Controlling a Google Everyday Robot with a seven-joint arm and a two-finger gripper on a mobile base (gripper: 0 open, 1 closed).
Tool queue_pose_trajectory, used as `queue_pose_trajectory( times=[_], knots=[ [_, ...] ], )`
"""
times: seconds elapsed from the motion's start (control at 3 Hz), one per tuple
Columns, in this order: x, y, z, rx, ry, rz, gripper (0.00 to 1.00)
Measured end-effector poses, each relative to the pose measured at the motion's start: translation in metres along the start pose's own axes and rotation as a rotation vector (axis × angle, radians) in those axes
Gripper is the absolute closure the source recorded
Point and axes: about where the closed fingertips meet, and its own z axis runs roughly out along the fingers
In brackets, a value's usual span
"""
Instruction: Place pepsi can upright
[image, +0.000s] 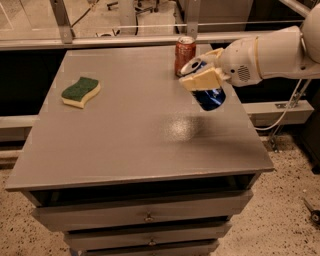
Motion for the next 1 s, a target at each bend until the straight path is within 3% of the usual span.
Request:
queue_pose_trajectory(
  times=[0.33, 1.0],
  knots=[
    [0.001, 0.009, -0.001, -0.053, -0.153, 0.001, 1.0],
    [0.018, 0.027, 0.005, -0.137, -0.397, 0.053, 1.0]
  ],
)
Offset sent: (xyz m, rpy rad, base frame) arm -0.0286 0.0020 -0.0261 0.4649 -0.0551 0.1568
